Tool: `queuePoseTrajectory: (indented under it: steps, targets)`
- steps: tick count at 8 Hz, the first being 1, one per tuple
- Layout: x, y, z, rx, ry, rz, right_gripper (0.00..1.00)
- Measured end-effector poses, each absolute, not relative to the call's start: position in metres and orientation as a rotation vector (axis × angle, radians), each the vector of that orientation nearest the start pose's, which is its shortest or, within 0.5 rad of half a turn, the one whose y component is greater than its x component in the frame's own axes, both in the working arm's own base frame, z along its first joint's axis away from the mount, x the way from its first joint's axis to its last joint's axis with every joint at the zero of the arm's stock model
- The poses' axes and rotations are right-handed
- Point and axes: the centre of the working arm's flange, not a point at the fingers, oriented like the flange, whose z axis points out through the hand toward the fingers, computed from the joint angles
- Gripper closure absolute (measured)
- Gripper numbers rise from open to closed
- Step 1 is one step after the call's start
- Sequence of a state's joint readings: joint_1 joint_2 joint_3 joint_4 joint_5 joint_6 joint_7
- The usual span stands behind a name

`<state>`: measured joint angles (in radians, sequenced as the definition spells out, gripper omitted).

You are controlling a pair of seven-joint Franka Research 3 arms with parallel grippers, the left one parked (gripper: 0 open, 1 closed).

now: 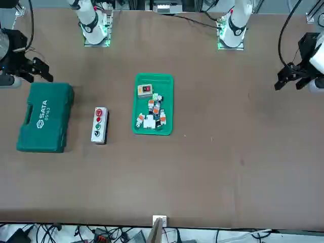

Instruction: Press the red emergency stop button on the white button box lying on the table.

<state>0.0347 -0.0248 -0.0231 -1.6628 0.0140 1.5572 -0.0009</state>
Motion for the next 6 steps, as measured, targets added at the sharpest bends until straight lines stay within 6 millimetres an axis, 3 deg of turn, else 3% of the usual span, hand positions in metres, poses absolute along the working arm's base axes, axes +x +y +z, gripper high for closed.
queuePoseTrajectory:
  steps: [6]
  targets:
    - [0.5430,0.0052,0.5938,-3.125,-0.010,0.127,0.00]
